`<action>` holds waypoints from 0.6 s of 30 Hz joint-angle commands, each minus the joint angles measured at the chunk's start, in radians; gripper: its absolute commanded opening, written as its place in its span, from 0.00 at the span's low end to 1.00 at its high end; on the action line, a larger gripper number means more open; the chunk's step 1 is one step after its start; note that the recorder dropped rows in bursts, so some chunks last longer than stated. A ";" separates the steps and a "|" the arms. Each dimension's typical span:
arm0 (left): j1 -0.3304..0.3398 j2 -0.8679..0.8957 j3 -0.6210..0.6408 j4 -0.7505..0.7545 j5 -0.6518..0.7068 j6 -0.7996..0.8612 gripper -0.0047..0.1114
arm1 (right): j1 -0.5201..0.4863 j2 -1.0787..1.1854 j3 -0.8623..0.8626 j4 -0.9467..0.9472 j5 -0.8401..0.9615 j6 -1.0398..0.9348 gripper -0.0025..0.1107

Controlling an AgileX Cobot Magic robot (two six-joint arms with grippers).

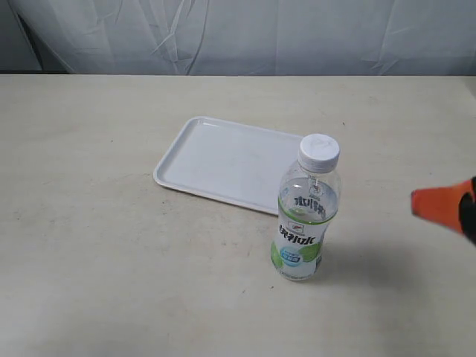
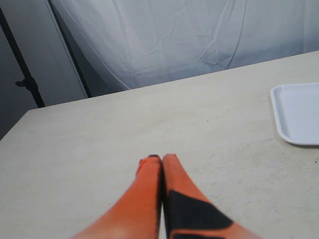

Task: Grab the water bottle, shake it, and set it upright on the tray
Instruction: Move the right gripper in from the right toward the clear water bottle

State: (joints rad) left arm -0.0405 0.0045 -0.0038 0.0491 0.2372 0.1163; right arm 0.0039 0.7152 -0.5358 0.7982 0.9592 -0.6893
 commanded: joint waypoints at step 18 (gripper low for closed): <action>0.000 -0.005 0.004 -0.002 0.002 -0.002 0.04 | 0.404 0.383 -0.368 -0.301 -0.050 0.310 0.49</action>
State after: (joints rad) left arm -0.0405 0.0045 -0.0038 0.0491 0.2372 0.1163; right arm 0.3107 1.0957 -0.9332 0.4903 0.9836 -0.4275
